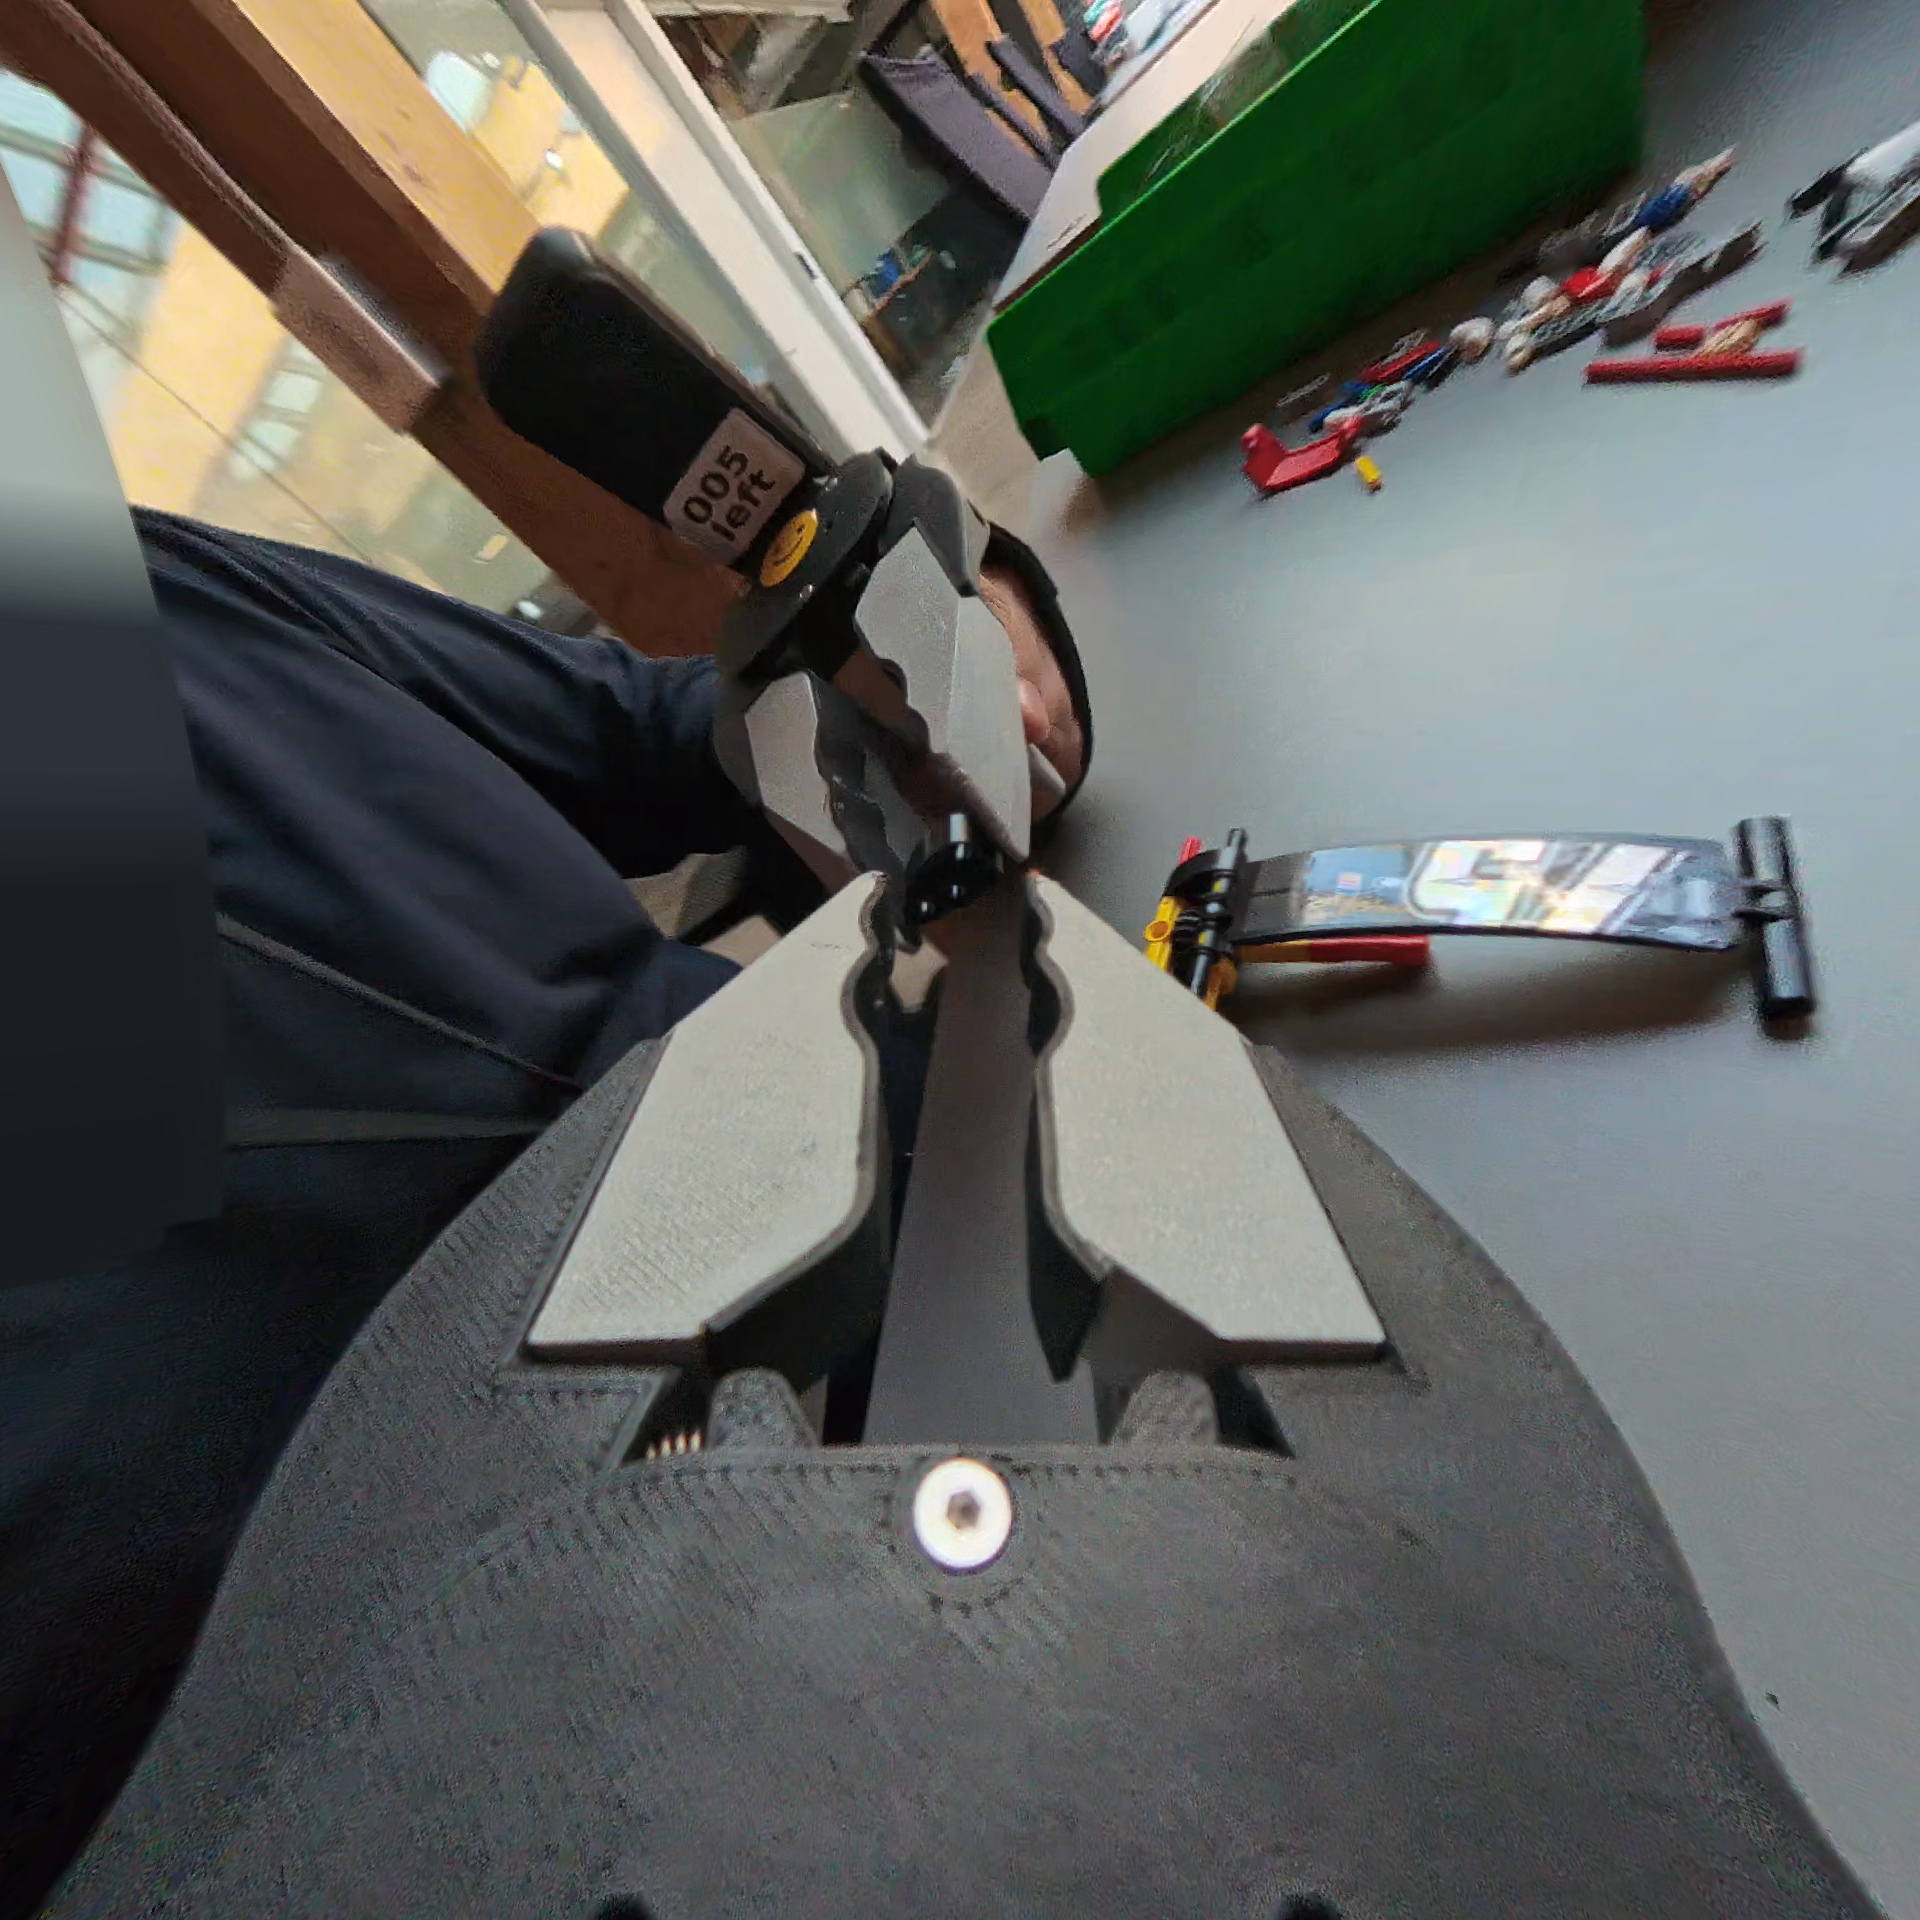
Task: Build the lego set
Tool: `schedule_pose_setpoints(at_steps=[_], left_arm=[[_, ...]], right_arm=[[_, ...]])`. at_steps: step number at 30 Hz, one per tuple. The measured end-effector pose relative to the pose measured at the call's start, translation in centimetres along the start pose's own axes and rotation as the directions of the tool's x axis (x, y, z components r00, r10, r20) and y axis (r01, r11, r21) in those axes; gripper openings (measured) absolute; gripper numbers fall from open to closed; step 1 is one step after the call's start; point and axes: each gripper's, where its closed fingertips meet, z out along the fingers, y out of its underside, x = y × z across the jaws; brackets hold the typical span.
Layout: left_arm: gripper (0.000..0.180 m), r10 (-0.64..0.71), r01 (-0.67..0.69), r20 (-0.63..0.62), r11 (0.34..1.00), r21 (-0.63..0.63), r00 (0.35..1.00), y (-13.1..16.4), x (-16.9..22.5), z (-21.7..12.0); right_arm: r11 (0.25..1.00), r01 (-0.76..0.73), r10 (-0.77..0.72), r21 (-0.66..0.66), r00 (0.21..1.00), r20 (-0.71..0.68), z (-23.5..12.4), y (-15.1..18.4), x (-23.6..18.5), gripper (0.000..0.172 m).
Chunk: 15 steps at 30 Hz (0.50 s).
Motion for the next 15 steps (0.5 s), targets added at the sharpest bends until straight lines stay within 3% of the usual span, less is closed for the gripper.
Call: schedule_pose_setpoints(at_steps=[4, 10, 15], left_arm=[[0.023, 0.023, -0.023, 0.006, 0.999, 0.024, 1.000, -0.3, 0.0, -0.2], [0.023, 0.177, -0.180, 0.035, 0.979, 0.099, 0.984, -1.3, 1.1, -0.3], [0.023, 0.235, -0.238, 0.047, 0.969, 0.062, 0.971, -0.9, 1.6, 0.2]], right_arm=[[0.998, 0.041, -0.046, -0.055, 0.995, -0.091, 0.0, 1.2, -0.1, 0.021], [0.992, -0.103, 0.095, 0.068, 0.989, 0.117, 0.0, 1.1, -2.3, 0.020], [0.983, -0.158, 0.142, 0.097, 0.978, 0.150, 0.3, 0.8, -2.3, 0.018]])
